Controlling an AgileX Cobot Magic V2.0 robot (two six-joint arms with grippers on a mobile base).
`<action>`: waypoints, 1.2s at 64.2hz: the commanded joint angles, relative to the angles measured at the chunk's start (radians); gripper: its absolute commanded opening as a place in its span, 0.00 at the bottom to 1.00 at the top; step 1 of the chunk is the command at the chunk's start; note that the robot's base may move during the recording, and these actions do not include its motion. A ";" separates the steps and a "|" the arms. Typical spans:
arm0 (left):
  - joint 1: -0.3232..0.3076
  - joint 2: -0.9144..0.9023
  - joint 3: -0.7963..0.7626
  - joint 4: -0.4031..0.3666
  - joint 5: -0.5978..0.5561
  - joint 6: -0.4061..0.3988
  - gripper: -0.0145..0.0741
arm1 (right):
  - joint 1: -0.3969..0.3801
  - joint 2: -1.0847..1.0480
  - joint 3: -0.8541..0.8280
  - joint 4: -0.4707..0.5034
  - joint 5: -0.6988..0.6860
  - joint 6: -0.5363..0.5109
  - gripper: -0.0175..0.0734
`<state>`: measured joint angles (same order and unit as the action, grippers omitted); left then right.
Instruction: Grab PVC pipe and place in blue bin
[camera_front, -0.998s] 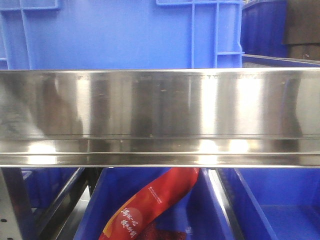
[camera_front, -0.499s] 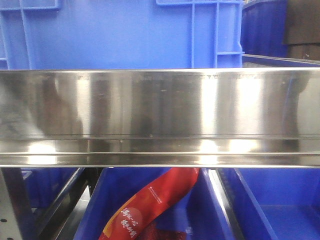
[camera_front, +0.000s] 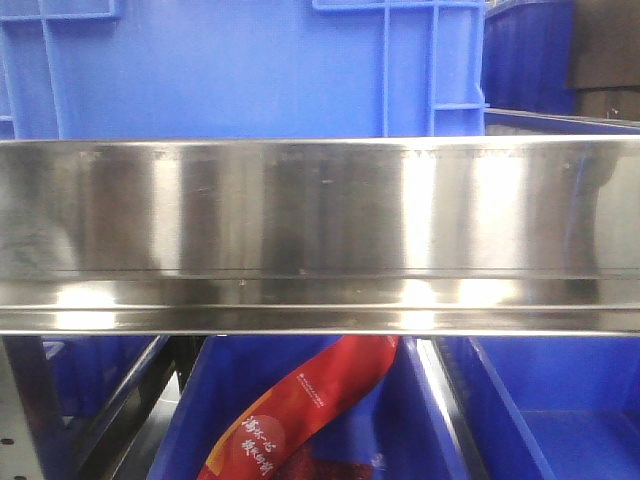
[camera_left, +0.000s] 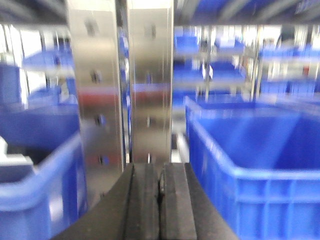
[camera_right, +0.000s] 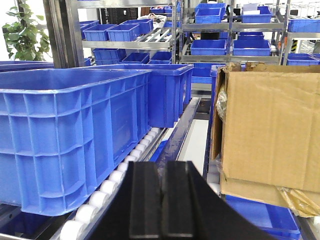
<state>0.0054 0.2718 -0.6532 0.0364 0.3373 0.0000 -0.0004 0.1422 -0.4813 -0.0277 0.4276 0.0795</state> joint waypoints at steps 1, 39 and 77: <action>0.002 -0.044 0.003 -0.006 -0.022 -0.012 0.04 | -0.005 -0.004 0.003 -0.002 -0.012 0.000 0.01; 0.000 -0.095 0.003 -0.006 -0.026 -0.012 0.04 | -0.005 -0.004 0.003 -0.002 -0.014 0.000 0.01; 0.000 -0.139 0.307 -0.006 -0.287 -0.012 0.04 | -0.005 -0.004 0.003 -0.002 -0.014 0.000 0.01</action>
<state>0.0054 0.1372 -0.3913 0.0364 0.1076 0.0000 -0.0004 0.1406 -0.4806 -0.0277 0.4276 0.0795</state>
